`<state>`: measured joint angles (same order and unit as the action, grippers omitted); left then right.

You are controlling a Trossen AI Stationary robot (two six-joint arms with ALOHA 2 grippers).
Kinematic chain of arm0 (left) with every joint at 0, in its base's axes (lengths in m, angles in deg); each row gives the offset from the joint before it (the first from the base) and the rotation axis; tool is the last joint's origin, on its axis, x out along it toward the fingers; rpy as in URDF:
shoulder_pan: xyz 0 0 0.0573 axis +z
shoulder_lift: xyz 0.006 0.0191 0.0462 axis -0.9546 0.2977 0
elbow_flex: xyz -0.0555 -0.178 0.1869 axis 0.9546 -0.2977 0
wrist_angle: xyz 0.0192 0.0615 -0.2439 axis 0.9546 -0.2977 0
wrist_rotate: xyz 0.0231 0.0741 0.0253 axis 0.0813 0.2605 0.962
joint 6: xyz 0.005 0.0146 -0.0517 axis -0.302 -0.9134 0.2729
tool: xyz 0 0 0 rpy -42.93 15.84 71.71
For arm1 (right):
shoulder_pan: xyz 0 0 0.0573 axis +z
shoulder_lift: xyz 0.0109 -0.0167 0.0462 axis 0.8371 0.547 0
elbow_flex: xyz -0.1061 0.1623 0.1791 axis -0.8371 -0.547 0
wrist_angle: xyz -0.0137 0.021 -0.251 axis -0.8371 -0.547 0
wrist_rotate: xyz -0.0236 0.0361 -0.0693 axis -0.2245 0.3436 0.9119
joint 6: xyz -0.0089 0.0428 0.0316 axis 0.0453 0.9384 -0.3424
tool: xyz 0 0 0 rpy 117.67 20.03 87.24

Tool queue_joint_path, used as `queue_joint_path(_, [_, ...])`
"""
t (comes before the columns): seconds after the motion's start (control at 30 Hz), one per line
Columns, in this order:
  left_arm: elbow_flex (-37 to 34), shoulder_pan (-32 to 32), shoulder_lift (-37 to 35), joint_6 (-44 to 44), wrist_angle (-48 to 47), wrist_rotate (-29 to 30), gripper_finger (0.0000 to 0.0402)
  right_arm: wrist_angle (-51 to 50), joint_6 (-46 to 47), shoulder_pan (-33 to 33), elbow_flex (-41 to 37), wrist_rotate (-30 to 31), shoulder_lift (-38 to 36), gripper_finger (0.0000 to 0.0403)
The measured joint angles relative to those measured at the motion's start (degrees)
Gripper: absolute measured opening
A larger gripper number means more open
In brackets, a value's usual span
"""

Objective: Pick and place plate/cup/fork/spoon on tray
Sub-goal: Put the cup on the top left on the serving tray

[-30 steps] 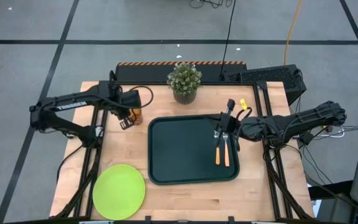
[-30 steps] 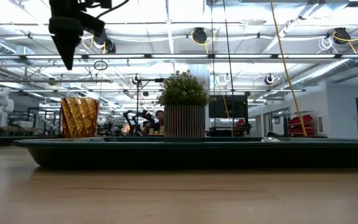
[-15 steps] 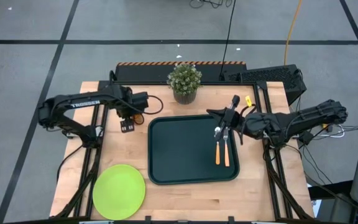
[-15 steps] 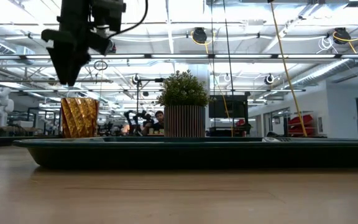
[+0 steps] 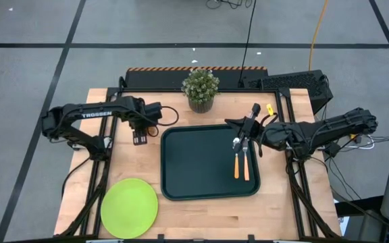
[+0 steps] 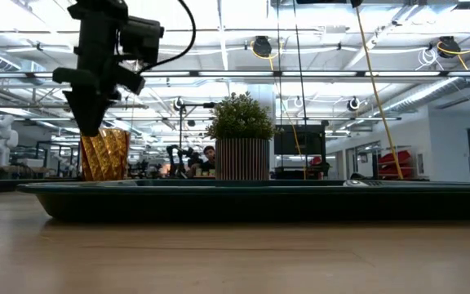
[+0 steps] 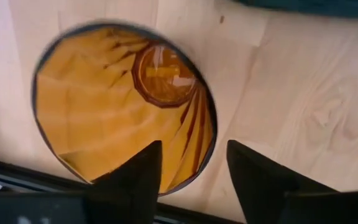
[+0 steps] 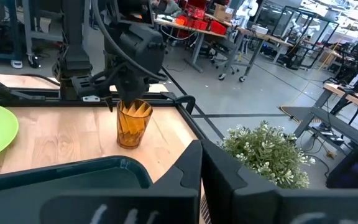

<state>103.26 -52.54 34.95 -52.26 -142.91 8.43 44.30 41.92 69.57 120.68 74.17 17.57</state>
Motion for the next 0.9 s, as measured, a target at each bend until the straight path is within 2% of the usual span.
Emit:
queue_joint_path(0.1, [-0.92,0.91,0.00,-0.24,-0.02,-0.51,0.0141,0.00,0.00,0.02,0.00,-0.01,0.00,0.0000])
queue_joint_path(0.33, [-3.26,3.00,-0.02,-1.32,3.75,-2.53,0.0017,0.00,0.00,0.02,0.00,0.00,0.00,0.0000])
queue_joint_path(0.43, [-4.11,4.24,-0.26,-1.29,3.46,-2.28,0.0013,0.00,-0.05,0.02,0.00,0.19,0.00,0.0000])
queue_joint_path(0.6, [-2.76,5.51,-0.11,1.46,-1.63,-1.70,0.0008,-0.02,-0.31,0.00,0.00,4.62,0.00,0.0000])
queue_joint_path(0.8, [4.12,4.26,-0.20,10.12,-4.91,-2.93,0.0008,-0.04,-0.39,0.00,0.00,6.03,0.00,0.0000])
queue_joint_path(0.9, [8.90,2.44,-0.26,12.55,-4.86,-6.10,0.0008,0.00,-0.42,-0.10,0.00,6.03,0.00,0.0000])
